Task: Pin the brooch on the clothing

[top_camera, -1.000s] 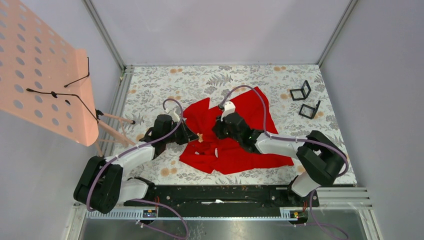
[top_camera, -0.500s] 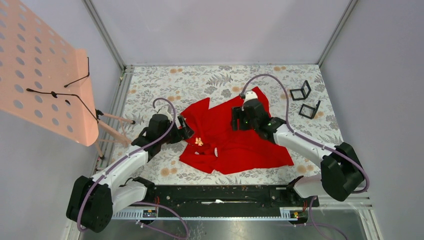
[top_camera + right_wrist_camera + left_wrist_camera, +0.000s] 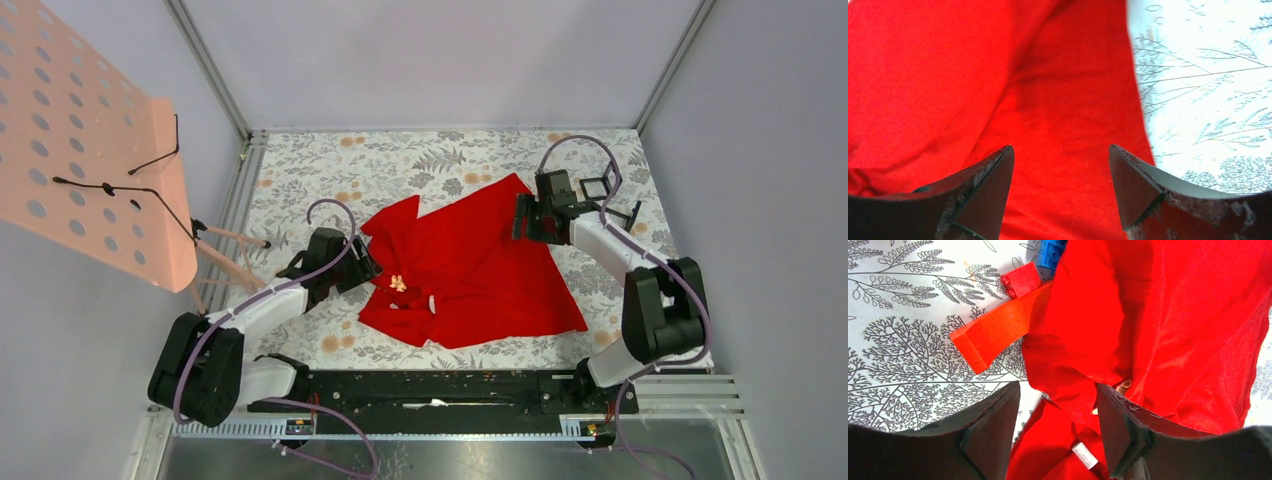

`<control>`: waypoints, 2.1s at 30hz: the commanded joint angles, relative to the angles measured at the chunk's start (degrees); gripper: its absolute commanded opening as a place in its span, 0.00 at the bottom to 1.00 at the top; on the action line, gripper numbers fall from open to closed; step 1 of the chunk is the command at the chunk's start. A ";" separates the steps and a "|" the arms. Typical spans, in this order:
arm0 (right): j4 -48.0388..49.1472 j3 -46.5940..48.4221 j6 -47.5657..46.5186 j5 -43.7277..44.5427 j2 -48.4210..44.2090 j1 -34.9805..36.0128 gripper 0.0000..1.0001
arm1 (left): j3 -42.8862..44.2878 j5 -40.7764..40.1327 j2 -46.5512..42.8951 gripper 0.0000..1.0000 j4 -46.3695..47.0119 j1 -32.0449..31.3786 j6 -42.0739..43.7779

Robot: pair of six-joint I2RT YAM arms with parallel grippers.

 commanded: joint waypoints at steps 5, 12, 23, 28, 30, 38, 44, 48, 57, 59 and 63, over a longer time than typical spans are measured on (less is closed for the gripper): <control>-4.50 11.89 -0.55 -5.00 13.75 -7.07 0.78 | -0.52 1.15 3.69 0.61 8.15 0.41 -2.41; -7.18 22.43 1.24 -7.60 22.75 -9.20 0.79 | 0.10 2.10 7.31 0.58 11.46 0.41 -3.09; -12.79 31.48 5.01 -7.78 29.99 -9.40 0.76 | 1.67 2.44 8.82 0.15 12.93 0.41 -1.65; -15.33 33.87 4.95 -7.53 31.19 -9.41 0.76 | 3.29 0.74 5.59 0.00 10.45 0.56 0.27; -15.37 33.20 4.83 -8.12 30.76 -9.43 0.75 | 4.18 -0.34 3.89 0.00 8.45 1.38 1.39; -14.33 30.91 4.82 -8.46 28.63 -9.42 0.76 | 11.75 -2.05 3.09 0.00 1.82 8.23 6.68; -13.52 28.26 3.63 -8.01 24.78 -8.60 0.77 | 20.86 -10.47 9.32 0.00 -2.90 9.31 12.06; -12.88 23.67 2.59 -7.50 20.53 -6.29 0.78 | 26.26 -13.67 14.43 0.00 -5.77 10.34 14.42; -5.29 5.07 2.48 -5.70 1.69 14.77 0.79 | 27.44 -9.45 17.92 0.00 -4.62 12.12 13.60; -1.10 1.31 3.50 -7.39 -2.21 20.97 0.79 | 27.70 -8.40 18.39 0.00 -4.26 12.23 13.44; 5.44 -2.92 5.90 -9.41 -5.42 32.47 0.78 | 28.98 -7.32 19.46 0.00 -4.53 12.51 13.43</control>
